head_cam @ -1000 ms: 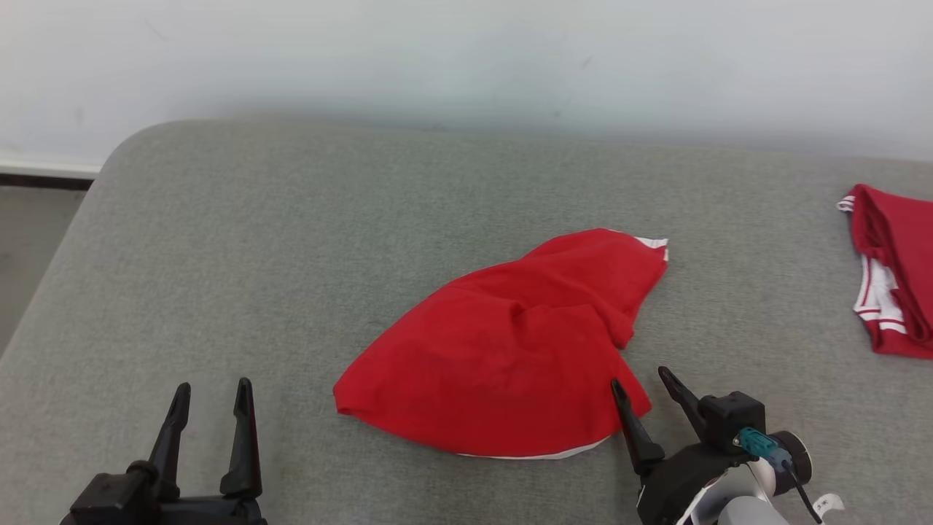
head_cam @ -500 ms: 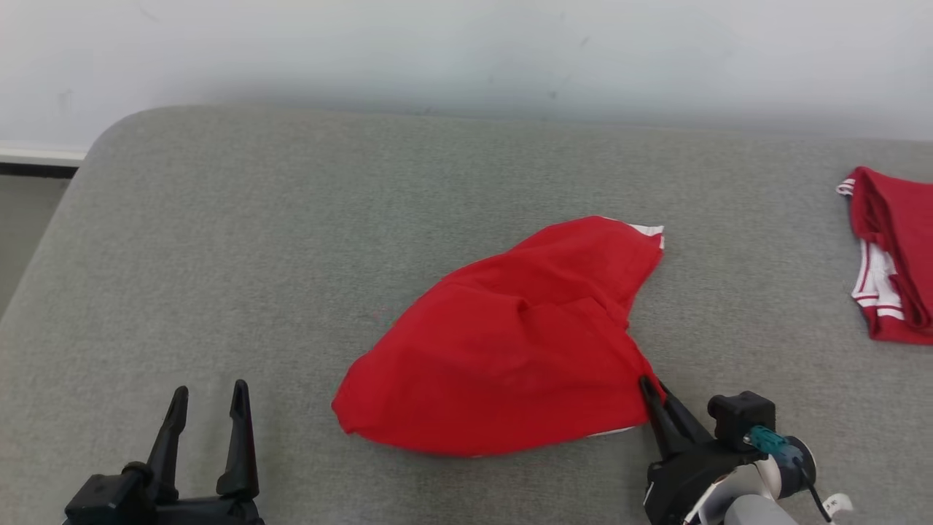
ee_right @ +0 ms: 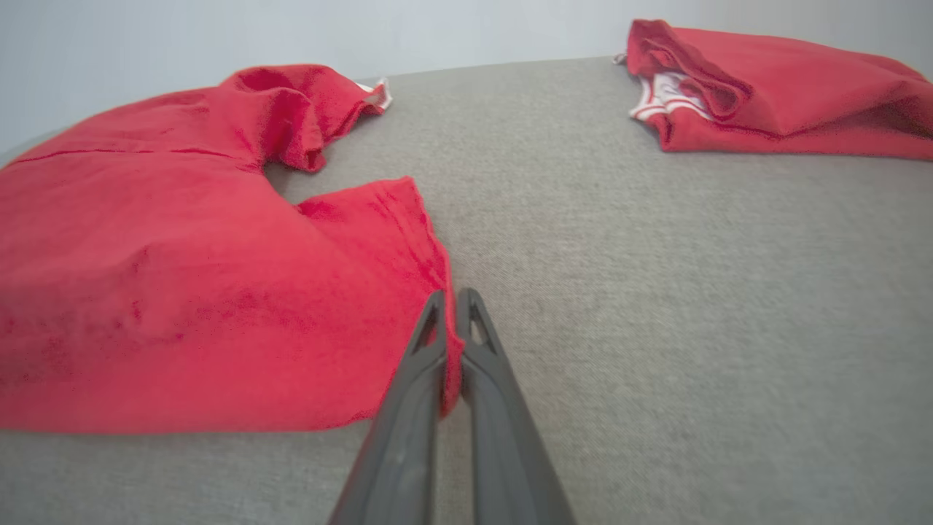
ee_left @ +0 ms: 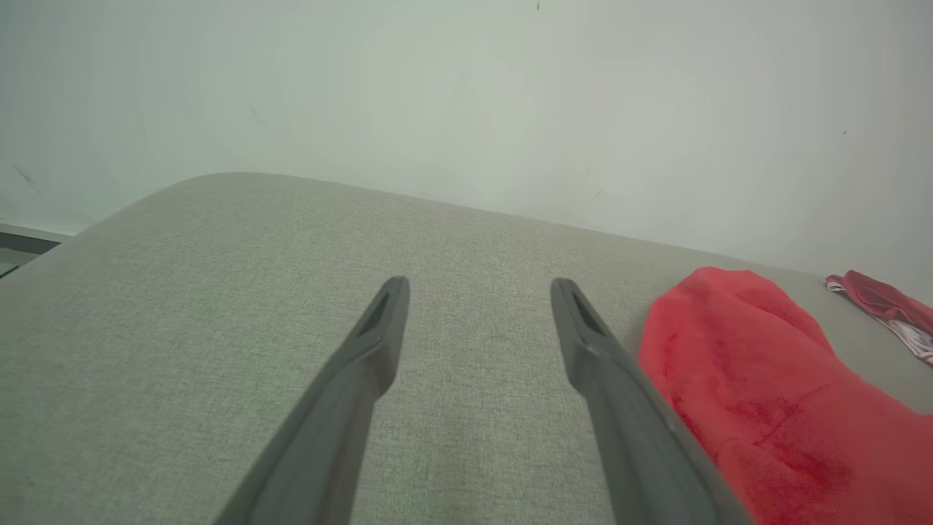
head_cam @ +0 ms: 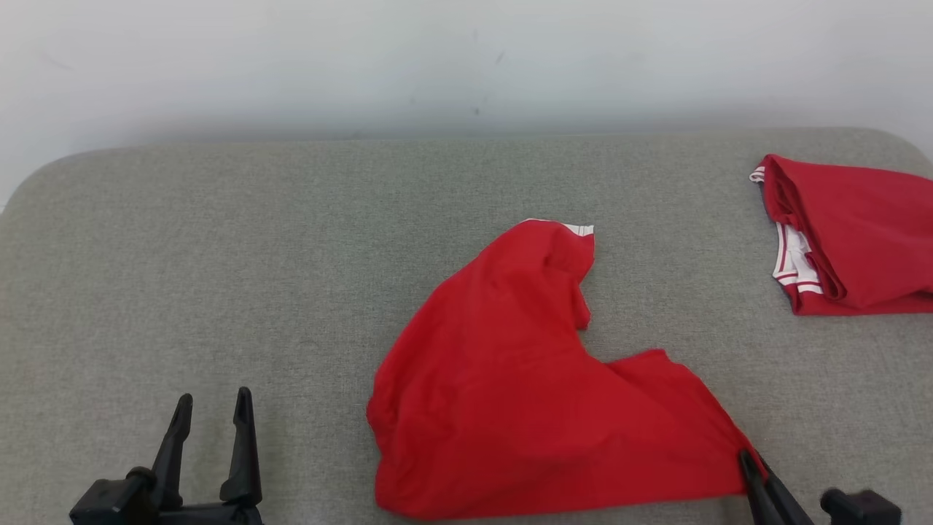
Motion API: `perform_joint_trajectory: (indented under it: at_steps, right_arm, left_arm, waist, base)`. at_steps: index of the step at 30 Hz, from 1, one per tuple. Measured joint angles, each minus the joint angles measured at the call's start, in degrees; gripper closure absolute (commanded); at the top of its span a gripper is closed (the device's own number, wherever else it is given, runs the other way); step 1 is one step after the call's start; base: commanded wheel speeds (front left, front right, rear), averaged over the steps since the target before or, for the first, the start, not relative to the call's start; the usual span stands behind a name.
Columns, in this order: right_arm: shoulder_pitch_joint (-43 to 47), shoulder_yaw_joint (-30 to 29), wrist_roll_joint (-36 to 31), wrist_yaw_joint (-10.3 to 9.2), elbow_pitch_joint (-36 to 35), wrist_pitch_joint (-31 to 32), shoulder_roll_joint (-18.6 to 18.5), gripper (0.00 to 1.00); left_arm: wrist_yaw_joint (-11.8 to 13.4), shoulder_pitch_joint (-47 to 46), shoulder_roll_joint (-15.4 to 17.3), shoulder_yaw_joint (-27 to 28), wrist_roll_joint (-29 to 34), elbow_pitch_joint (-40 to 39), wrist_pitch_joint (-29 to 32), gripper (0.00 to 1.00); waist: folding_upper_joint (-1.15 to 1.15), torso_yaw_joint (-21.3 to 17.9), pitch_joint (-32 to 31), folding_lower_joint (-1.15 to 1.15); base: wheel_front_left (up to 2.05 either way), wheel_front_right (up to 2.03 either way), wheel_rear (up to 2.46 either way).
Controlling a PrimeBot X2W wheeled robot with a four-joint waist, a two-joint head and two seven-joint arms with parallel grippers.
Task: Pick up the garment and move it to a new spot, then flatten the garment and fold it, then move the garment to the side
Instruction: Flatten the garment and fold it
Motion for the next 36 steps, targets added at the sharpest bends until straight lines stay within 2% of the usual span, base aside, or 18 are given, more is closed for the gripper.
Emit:
perform_joint_trajectory:
  at_steps: [4,8,12,17,21,29,30,33,34,35,36]
  right_arm:
    - [5.7,-1.9,-0.4,0.00,-5.9,2.7,0.6,1.00]
    - [7.2,-2.0,-0.5,0.00,-10.2,4.3,1.9,1.00]
    - [5.6,-0.6,0.2,0.00,-12.9,4.9,2.5,1.00]
    - [-1.2,1.3,1.7,0.00,-12.9,5.3,1.8,1.00]
    - [-8.0,1.7,3.2,0.00,-8.7,5.5,1.0,1.00]
    - [-19.3,0.6,4.4,0.00,8.4,4.6,1.3,1.00]
    - [-19.3,0.6,4.4,0.00,8.4,4.6,1.3,1.00]
    - [-22.8,0.5,5.1,0.00,14.7,3.0,2.3,1.00]
    - [-23.7,0.5,5.1,0.00,16.8,2.5,2.4,0.89]
    - [-24.3,0.7,5.1,0.00,18.3,1.9,2.4,0.52]
    - [-24.8,1.0,5.1,0.00,19.8,1.3,2.6,0.00]
  left_arm:
    - [0.0,0.1,0.0,-0.2,-0.2,0.1,0.0,0.00]
    - [0.3,0.2,0.0,-0.5,-0.4,0.2,0.0,0.00]
    - [0.4,0.2,0.0,-1.0,-0.5,0.3,0.0,0.00]
    - [0.4,0.2,0.0,-1.2,-0.3,0.5,0.0,0.00]
    - [0.3,-0.4,0.0,-1.4,-0.2,1.1,0.0,0.00]
    - [0.3,-1.3,0.0,-2.3,-0.8,1.6,0.0,0.00]
    - [0.3,-1.3,0.0,-2.3,-0.8,1.6,0.0,0.00]
    - [0.3,-1.4,0.0,-2.4,-1.0,1.8,0.0,0.00]
    - [0.3,-1.4,0.0,-2.5,-1.0,1.8,0.0,0.00]
    - [0.3,-1.4,0.0,-2.6,-1.1,1.9,0.0,0.00]
    - [0.3,-1.4,0.0,-2.7,-1.1,2.1,0.0,0.00]
  waist:
    - [0.00,-0.6,0.3,0.00]
    - [0.00,-0.8,0.3,0.00]
    - [0.00,-0.5,-0.1,0.00]
    - [0.00,0.5,-0.3,0.00]
    - [0.00,1.8,-0.1,0.00]
    - [0.00,5.4,0.8,0.00]
    - [0.00,5.4,0.8,0.00]
    - [0.00,6.3,1.4,0.00]
    - [0.00,6.5,1.7,0.00]
    - [0.00,6.7,1.8,0.00]
    - [0.00,6.8,2.0,0.00]
  base:
    - [0.00,0.00,0.00]
    - [0.00,0.00,0.00]
    - [0.00,0.00,0.00]
    - [0.00,0.00,0.00]
    - [0.00,0.00,0.00]
    - [0.00,0.00,0.00]
    - [0.00,0.00,0.00]
    - [0.00,0.00,0.00]
    - [0.00,0.00,0.00]
    - [0.00,0.00,0.00]
    - [0.00,0.00,0.00]
